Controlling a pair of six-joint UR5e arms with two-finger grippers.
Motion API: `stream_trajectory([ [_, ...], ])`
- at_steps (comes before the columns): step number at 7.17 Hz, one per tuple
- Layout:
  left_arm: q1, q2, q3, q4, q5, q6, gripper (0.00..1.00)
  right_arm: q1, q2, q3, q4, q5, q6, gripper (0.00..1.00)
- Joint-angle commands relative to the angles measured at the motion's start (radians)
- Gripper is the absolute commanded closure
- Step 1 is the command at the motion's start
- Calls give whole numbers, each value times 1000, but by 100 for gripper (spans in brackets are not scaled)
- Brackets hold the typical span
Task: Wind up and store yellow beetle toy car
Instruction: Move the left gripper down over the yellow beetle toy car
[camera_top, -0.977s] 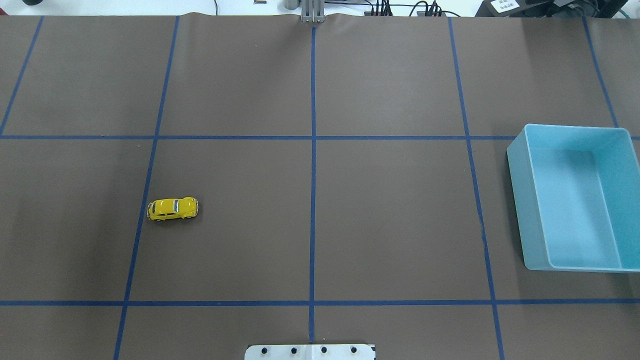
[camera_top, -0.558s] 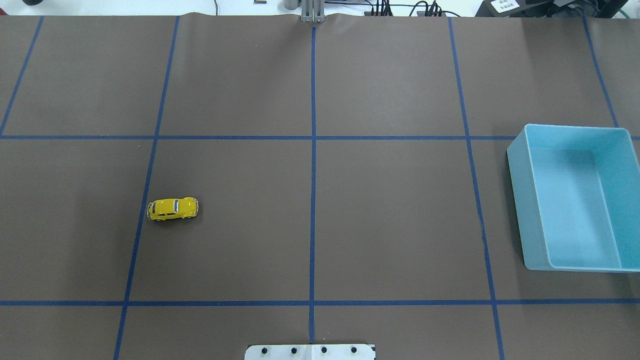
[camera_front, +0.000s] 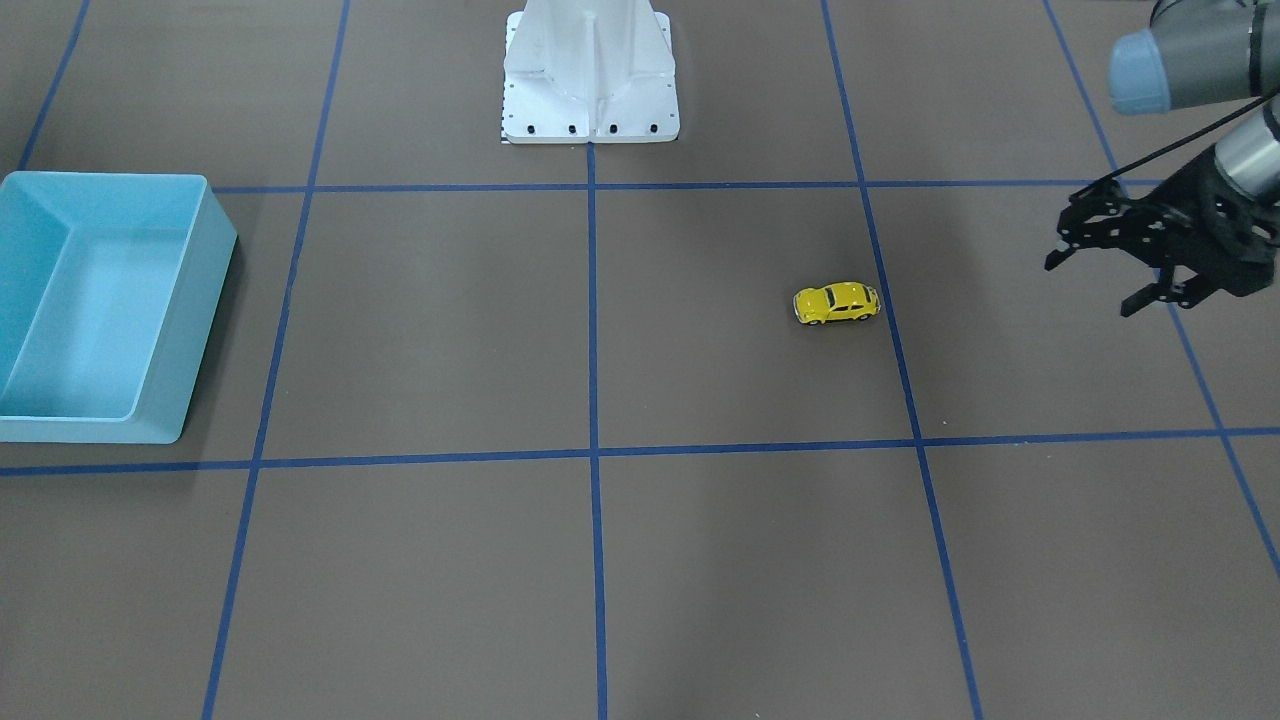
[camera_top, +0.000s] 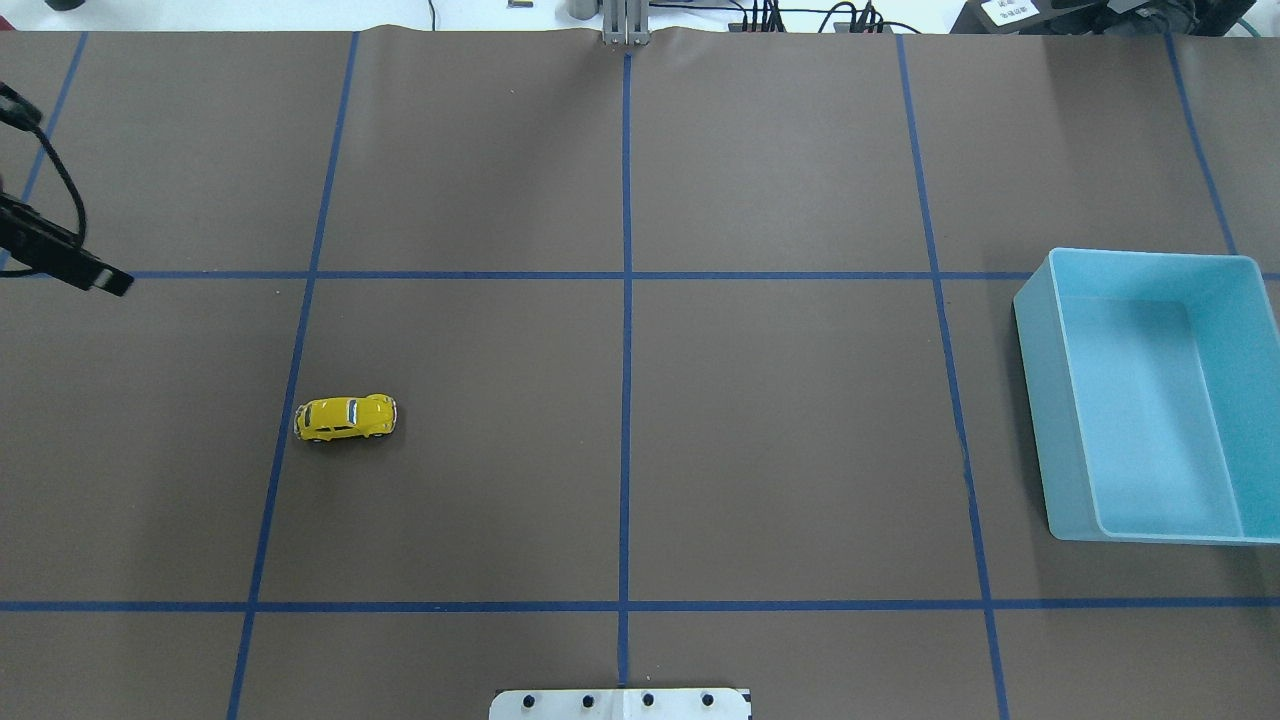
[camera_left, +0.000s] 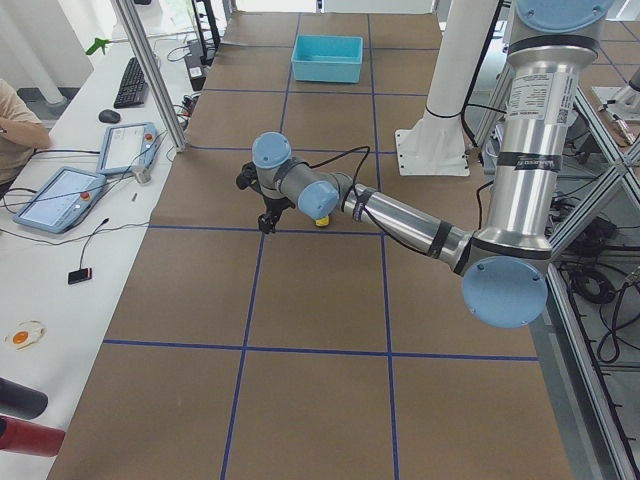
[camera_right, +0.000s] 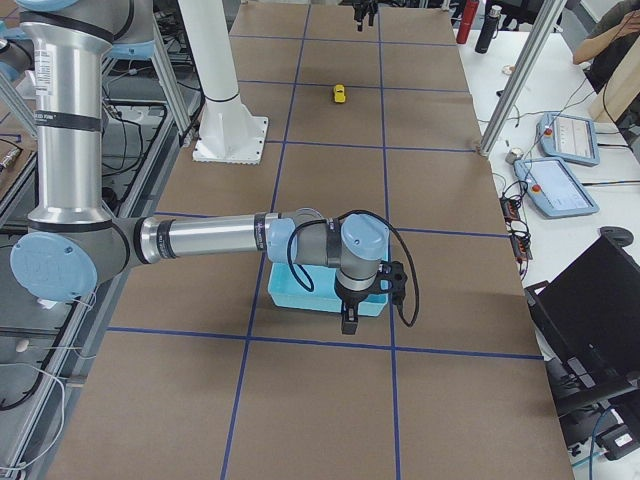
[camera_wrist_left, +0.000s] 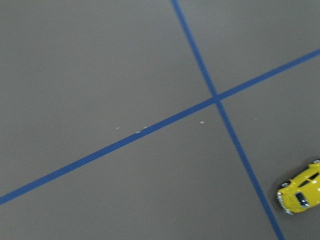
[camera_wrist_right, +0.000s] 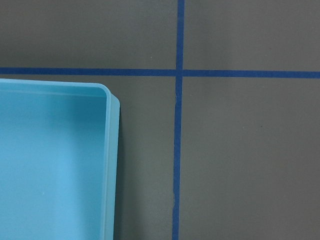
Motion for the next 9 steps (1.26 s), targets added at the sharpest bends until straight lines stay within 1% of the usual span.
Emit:
stream_trajectory([
  [1,115,-46,-21,-83,19,3,0,0,0,-1,0,0,0,0],
  [2,173,-46,-31,-147,81,5,0,0,-2,0,0,2,0,0],
  [4,257,-52,-32,-203,123,14,0,0,-3,2,0,2,0,0],
  [5,303,-52,-40,-215,205,146,0,0,-3,2,0,2,0,0],
  [7,400,-52,-55,-209,251,222,0,0,-5,2,0,2,0,0],
  [8,437,-54,-57,-208,330,327,0,0,-3,3,0,2,2,0],
  [9,461,-57,-55,-180,350,392,0,0,-3,2,0,2,2,0],
])
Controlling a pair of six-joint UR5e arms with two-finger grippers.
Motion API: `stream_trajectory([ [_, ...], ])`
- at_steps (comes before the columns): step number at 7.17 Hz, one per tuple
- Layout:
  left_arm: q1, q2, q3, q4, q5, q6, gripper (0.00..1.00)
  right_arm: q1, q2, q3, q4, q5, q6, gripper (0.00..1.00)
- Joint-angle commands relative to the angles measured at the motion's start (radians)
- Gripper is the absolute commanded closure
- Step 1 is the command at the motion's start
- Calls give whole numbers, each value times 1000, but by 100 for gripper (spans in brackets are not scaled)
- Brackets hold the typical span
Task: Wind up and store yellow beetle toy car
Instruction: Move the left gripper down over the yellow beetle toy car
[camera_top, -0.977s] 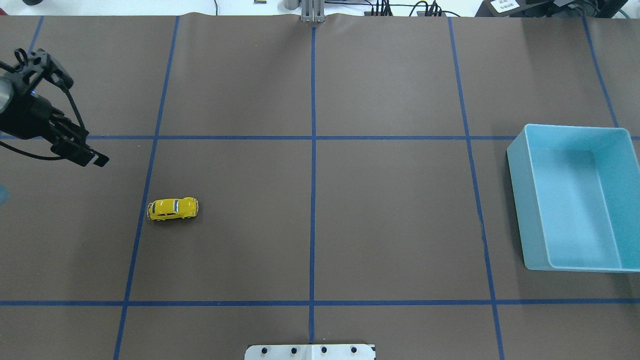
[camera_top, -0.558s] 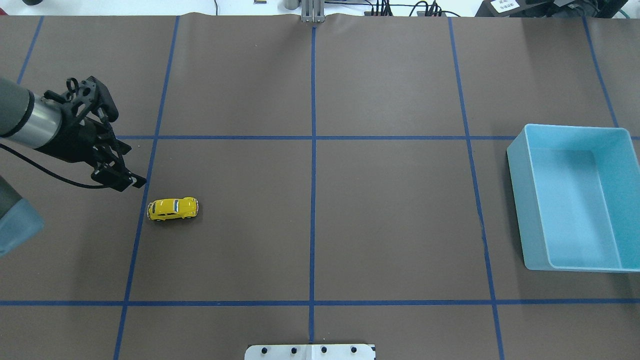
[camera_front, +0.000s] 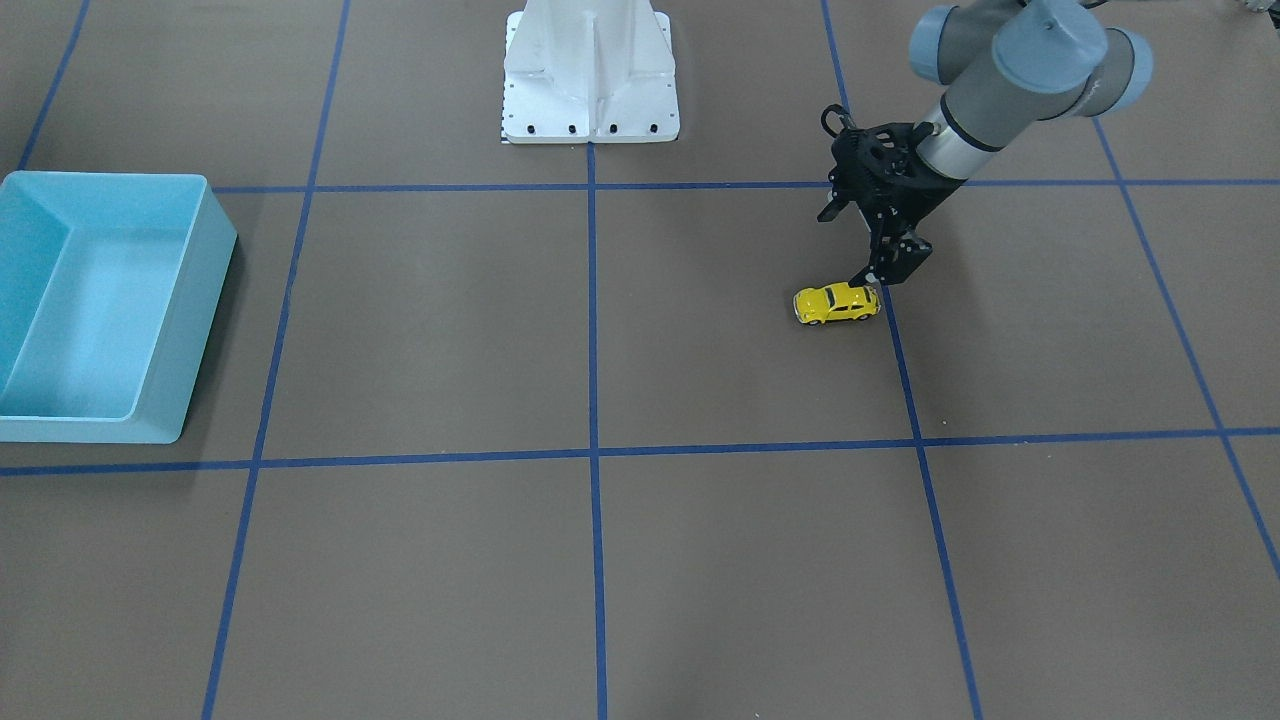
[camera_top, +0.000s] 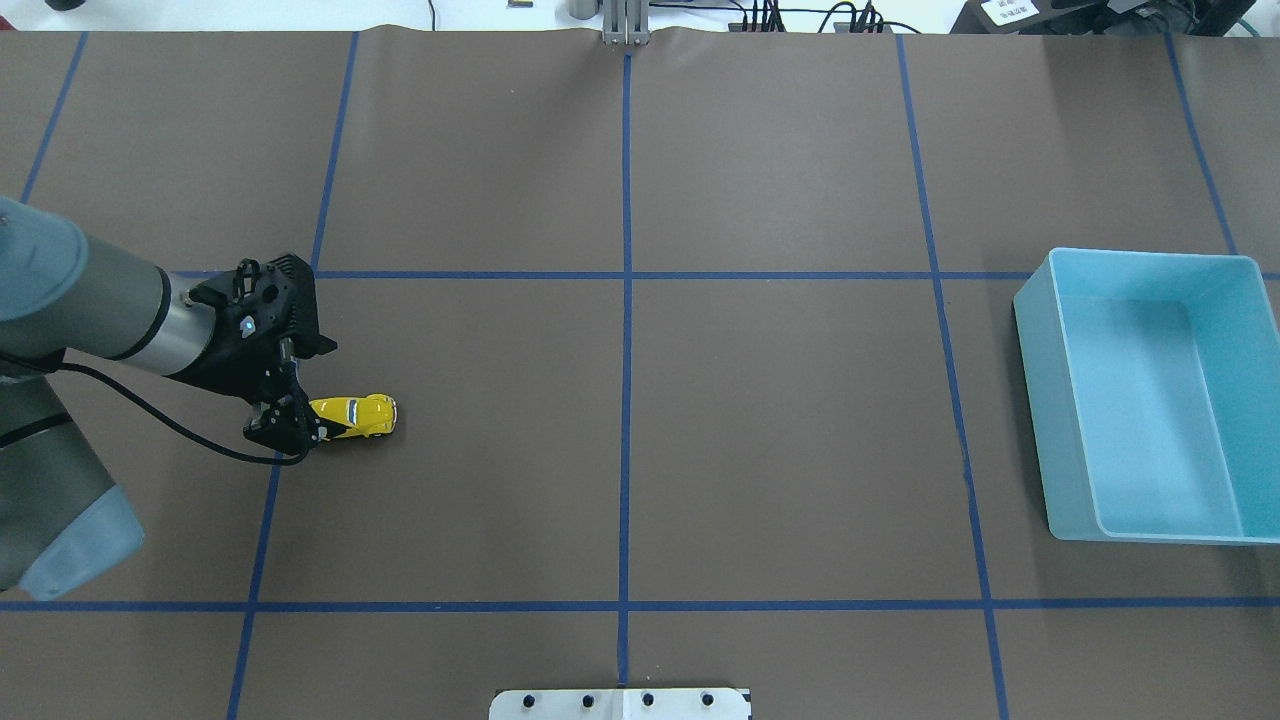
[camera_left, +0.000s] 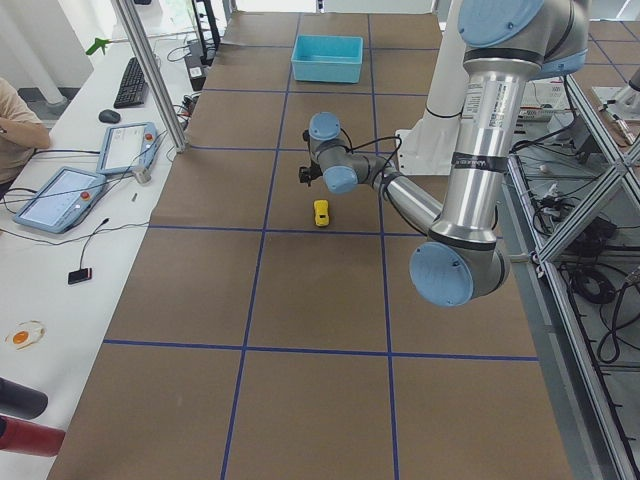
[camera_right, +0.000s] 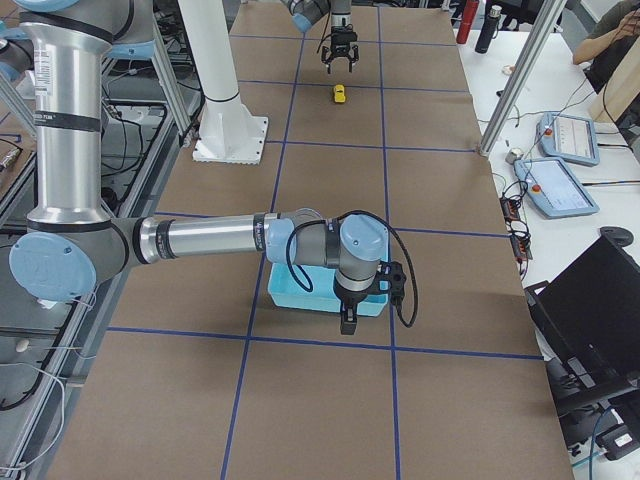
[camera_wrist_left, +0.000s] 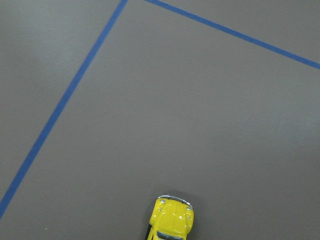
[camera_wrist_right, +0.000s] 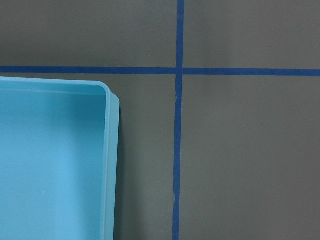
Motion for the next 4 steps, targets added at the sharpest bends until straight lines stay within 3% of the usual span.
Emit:
stream_trajectory([
  [1,43,-1,3,61,68,183,0,0,2,-2,0,0,1,0],
  [4,91,-14,30,109,119,214,0,0,2,-2,0,0,1,0],
])
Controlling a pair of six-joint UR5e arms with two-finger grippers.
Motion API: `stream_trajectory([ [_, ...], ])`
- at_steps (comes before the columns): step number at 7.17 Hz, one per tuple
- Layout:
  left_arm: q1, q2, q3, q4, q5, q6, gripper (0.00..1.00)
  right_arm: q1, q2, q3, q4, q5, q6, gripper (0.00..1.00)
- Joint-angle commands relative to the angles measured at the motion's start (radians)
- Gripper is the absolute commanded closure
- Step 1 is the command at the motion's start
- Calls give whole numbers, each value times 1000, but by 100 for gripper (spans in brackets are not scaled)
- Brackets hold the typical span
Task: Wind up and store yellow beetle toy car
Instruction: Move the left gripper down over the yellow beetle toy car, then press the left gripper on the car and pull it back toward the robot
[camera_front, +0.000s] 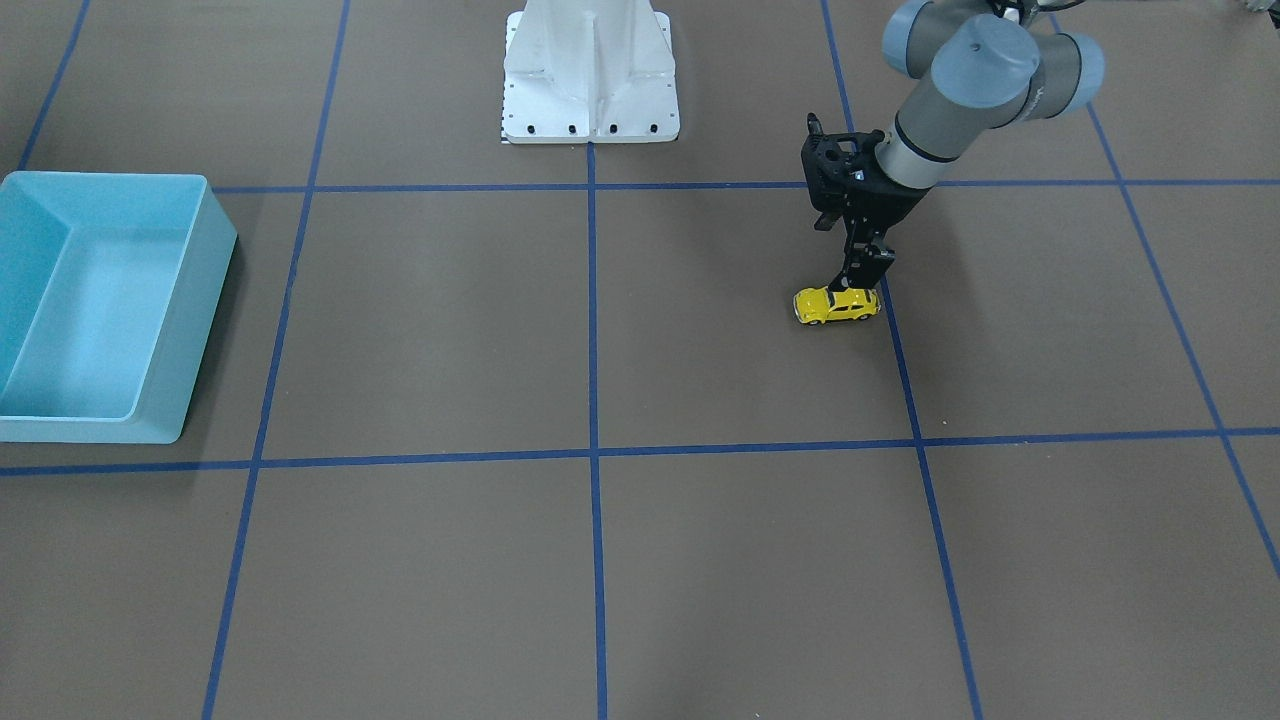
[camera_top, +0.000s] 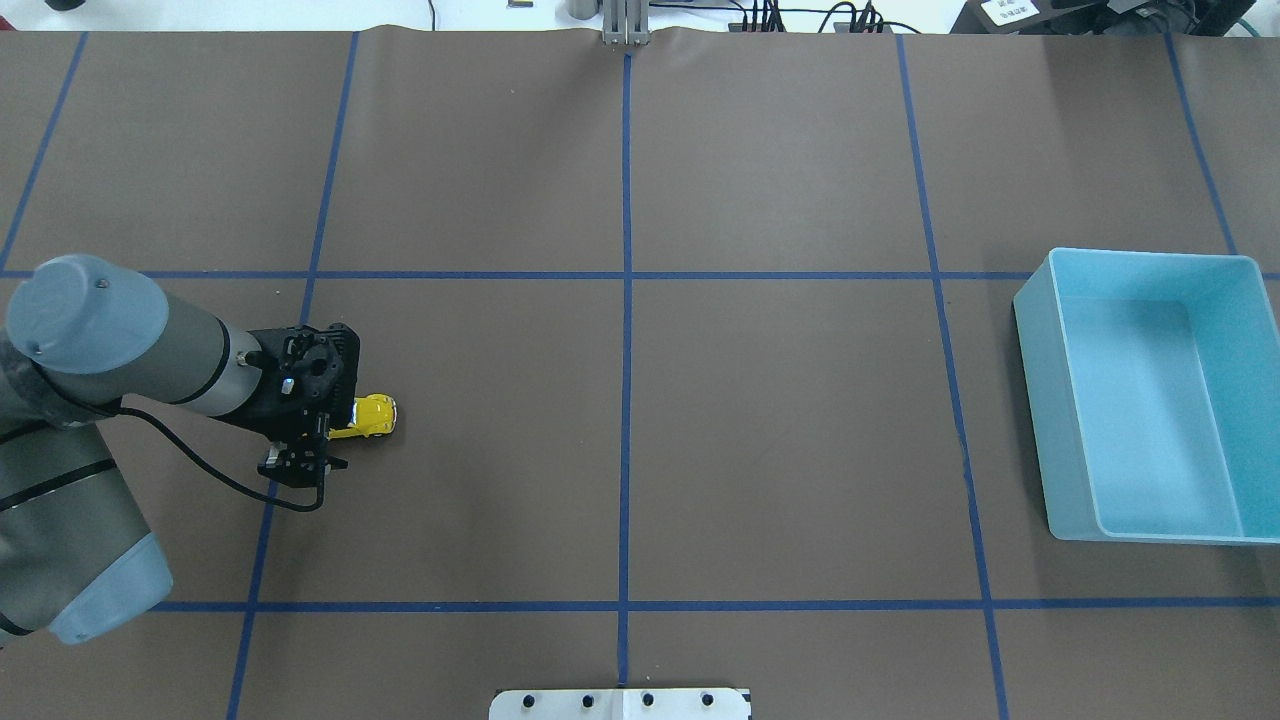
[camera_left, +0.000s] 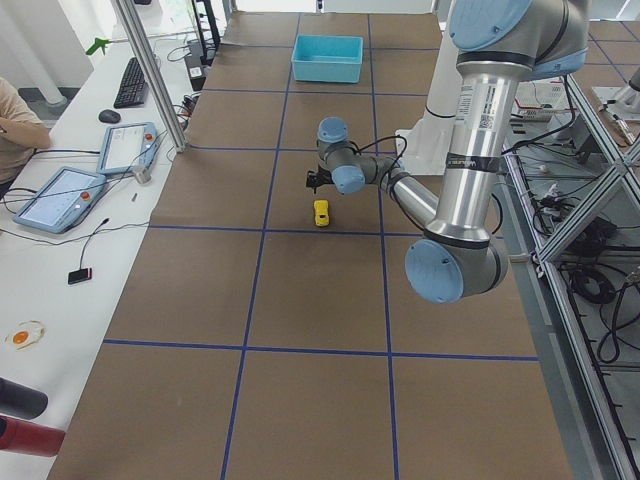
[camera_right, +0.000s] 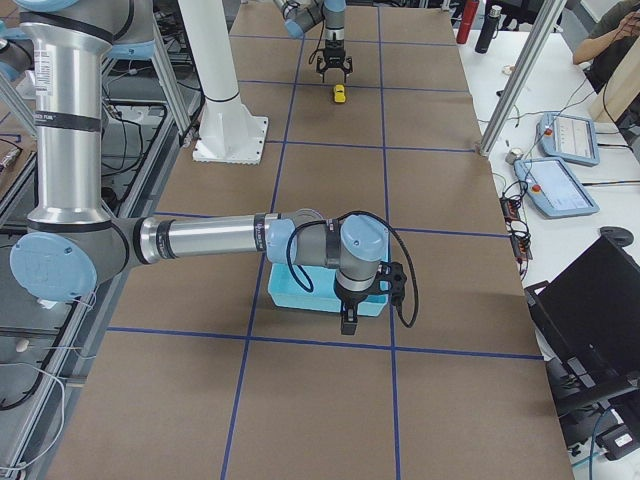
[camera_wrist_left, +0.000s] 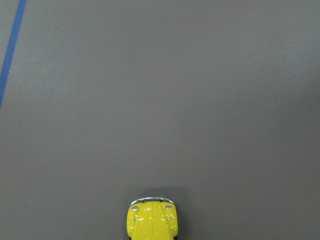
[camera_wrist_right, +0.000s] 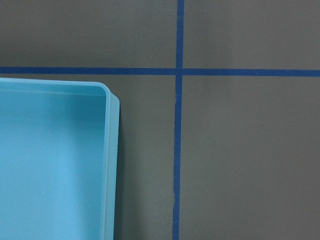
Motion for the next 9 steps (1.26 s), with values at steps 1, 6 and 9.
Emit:
stream_trajectory([
  [1,16,-39,52,9,23,-32,0,0,0,1,-1,0,0,0],
  [6,22,-79,127,43,75,-144,0,0,-3,2,0,0,0,0],
  [9,28,-102,146,58,75,-140,2,0,-3,1,0,0,0,0],
])
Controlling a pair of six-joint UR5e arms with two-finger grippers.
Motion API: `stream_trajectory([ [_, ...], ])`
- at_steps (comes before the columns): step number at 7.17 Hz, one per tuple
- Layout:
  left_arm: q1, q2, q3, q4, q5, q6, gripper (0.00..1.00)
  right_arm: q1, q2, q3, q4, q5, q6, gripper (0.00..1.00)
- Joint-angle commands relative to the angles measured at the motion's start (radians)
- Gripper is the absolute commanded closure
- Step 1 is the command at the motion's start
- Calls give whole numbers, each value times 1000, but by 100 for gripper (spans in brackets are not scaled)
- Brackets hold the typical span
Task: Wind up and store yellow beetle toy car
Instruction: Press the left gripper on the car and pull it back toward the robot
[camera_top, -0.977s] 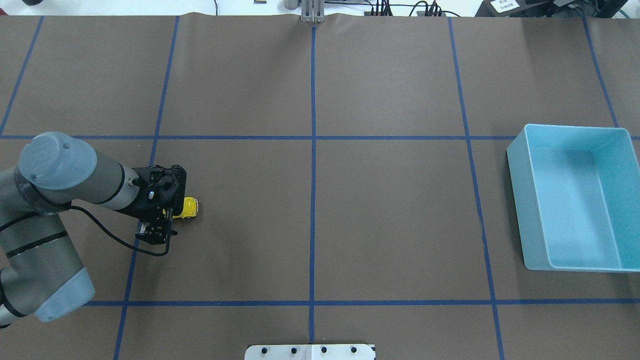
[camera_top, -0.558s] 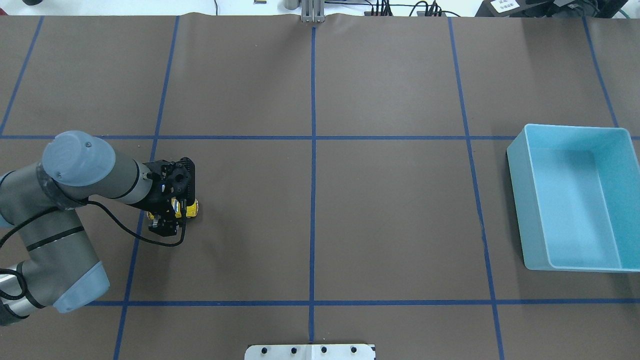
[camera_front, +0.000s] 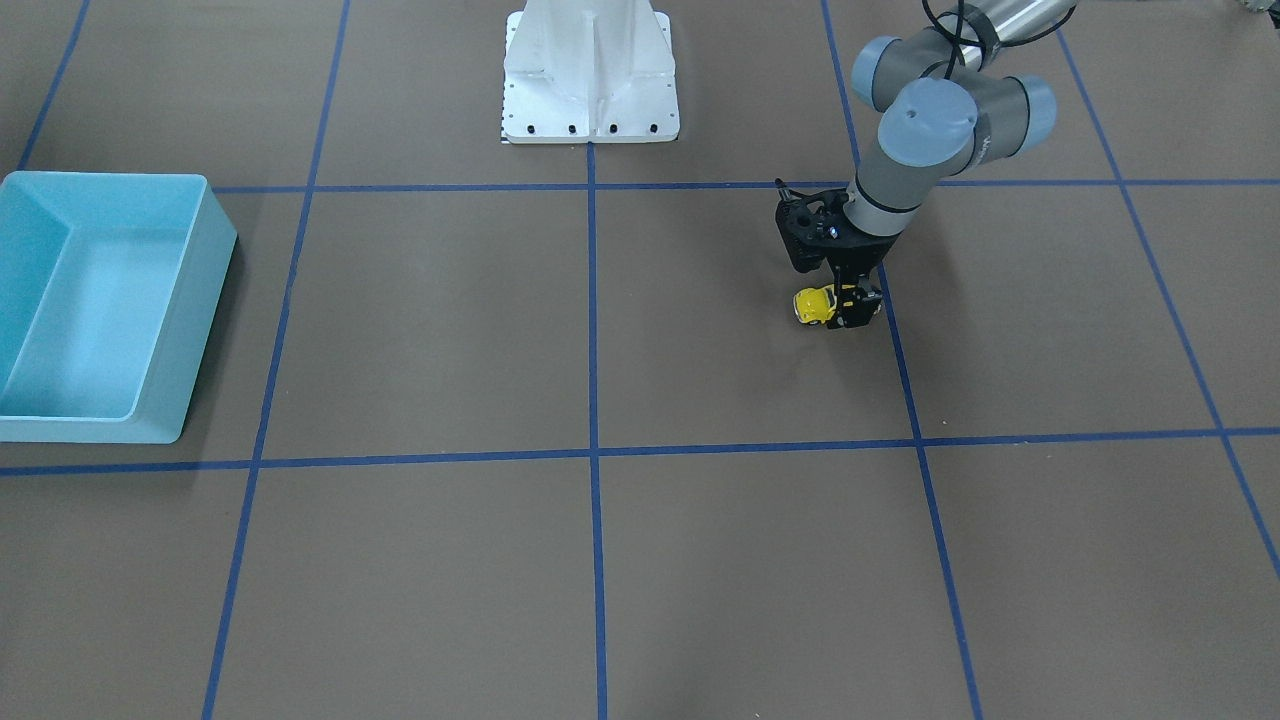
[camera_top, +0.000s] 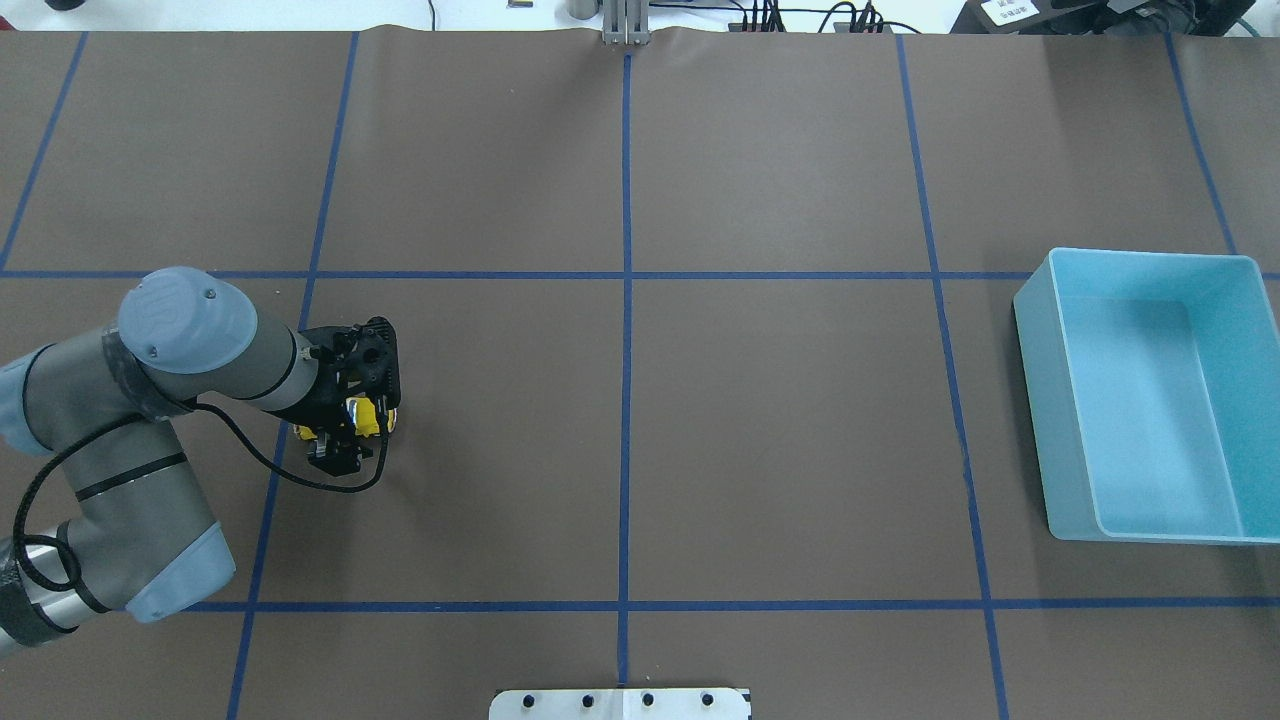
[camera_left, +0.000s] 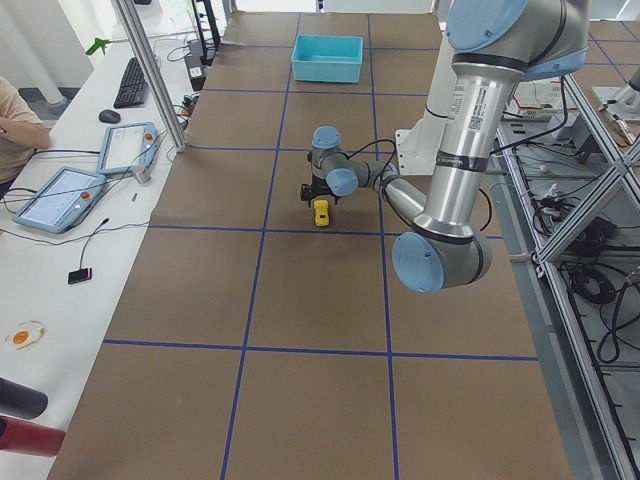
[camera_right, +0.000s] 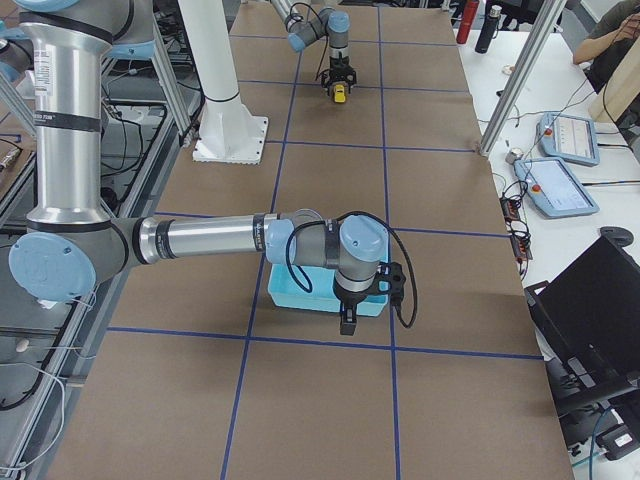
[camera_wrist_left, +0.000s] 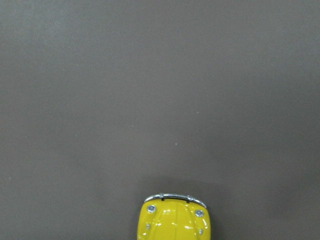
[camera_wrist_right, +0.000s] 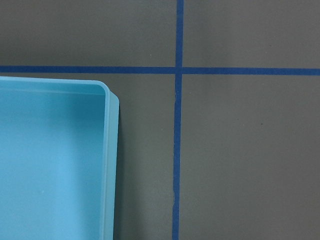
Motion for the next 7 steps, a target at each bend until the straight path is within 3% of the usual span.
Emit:
stream_trajectory([
  [1,3,-20,21,1,0,0,7,0,2,-1,0,0,0,0],
  [4,3,-31,35,-9,0,3,19,1,2,-2,0,0,0,0],
  [6,3,-29,33,-6,0,4,36,0,2,-2,0,0,0,0],
  [7,3,-29,33,-6,0,4,36,0,2,-2,0,0,-2,0],
])
